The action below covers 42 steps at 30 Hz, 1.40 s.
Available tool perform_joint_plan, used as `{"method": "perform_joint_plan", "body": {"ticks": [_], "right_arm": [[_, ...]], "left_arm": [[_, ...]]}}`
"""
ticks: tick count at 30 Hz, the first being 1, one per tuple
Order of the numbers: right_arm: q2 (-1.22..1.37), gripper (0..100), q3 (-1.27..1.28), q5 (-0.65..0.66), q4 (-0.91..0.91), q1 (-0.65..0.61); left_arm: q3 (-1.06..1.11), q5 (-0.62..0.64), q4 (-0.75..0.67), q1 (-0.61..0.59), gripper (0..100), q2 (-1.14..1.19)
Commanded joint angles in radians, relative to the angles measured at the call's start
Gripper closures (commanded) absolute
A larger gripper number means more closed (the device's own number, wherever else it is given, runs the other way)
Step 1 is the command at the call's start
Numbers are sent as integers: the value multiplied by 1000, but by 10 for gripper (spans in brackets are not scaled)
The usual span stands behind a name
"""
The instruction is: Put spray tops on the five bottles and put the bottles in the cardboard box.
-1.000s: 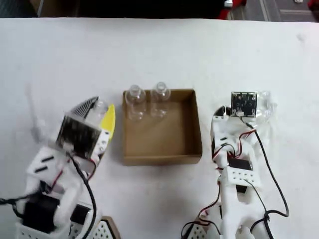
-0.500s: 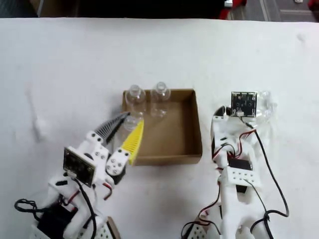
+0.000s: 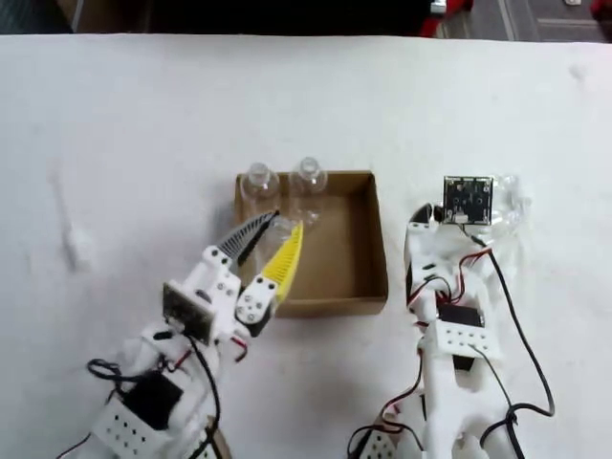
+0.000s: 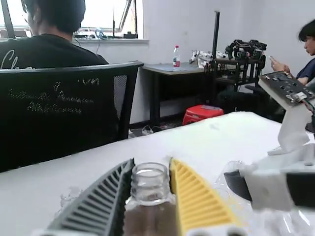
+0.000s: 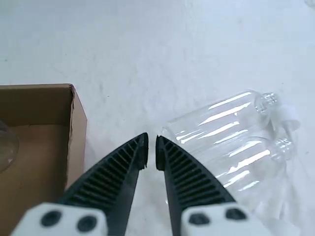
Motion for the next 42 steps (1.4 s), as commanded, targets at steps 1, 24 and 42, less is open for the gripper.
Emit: {"method": "perform_joint_plan", "body": {"ticks": [1, 24, 42], "right_arm": [[-10, 977, -8, 11, -22, -2], [-10, 977, 3, 11, -22, -2], [-10, 977, 6, 11, -22, -7]], "left_arm": [[6, 17, -135, -13, 977, 7], [8, 86, 26, -73, 887, 30], [11, 140, -430, -74, 884, 510]]}}
